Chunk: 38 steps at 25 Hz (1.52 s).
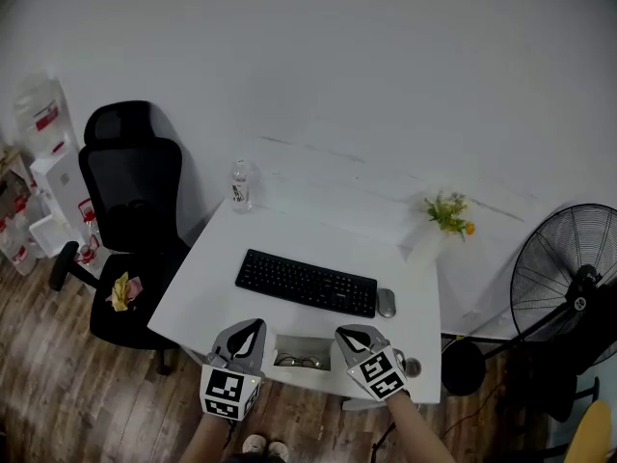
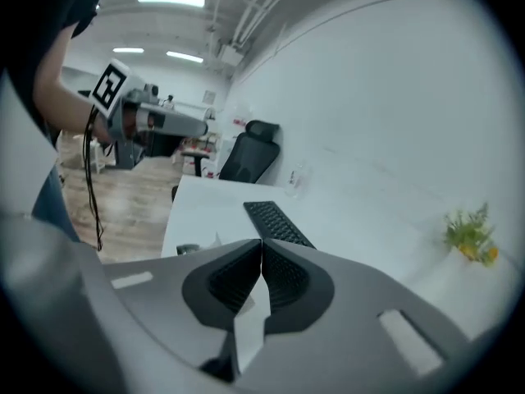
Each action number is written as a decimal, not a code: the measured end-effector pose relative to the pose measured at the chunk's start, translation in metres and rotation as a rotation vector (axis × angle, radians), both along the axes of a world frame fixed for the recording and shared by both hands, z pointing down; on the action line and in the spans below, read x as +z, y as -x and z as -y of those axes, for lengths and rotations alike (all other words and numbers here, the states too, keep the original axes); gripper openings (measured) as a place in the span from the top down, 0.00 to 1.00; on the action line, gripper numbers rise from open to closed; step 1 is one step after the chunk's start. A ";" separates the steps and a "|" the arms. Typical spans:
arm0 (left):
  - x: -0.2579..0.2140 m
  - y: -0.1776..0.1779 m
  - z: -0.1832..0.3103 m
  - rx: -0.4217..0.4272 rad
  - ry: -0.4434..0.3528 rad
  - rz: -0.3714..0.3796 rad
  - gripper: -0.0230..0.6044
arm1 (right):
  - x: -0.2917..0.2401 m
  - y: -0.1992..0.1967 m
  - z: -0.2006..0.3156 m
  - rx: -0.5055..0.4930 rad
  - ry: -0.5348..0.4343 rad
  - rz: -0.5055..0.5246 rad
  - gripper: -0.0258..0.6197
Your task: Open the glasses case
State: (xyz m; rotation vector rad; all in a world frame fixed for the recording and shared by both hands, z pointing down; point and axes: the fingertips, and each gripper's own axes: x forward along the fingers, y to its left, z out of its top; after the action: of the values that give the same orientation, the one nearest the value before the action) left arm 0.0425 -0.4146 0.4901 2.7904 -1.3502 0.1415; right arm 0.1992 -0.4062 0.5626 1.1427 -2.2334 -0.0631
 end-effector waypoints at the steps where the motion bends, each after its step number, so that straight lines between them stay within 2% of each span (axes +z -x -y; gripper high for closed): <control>1: -0.001 -0.003 -0.001 0.007 -0.003 -0.002 0.95 | -0.009 -0.001 -0.004 0.035 -0.027 0.055 0.95; 9: -0.010 -0.015 -0.005 0.040 -0.024 -0.004 0.95 | -0.071 -0.029 -0.034 0.338 -0.254 0.444 0.95; 14: -0.015 -0.013 -0.008 0.043 -0.035 -0.006 0.95 | -0.091 -0.052 -0.061 0.480 -0.334 0.601 0.95; 24: -0.016 -0.009 -0.010 0.047 -0.036 -0.007 0.95 | -0.073 -0.061 -0.086 0.593 -0.340 0.590 0.95; 38: -0.013 -0.006 -0.013 0.041 -0.030 -0.005 0.95 | -0.068 -0.059 -0.091 0.601 -0.330 0.576 0.95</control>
State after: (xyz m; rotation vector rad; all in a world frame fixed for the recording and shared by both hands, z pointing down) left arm 0.0487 -0.4017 0.4767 2.8421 -1.3059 0.1166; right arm 0.2582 -0.3148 0.4945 2.1988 -2.2860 0.1719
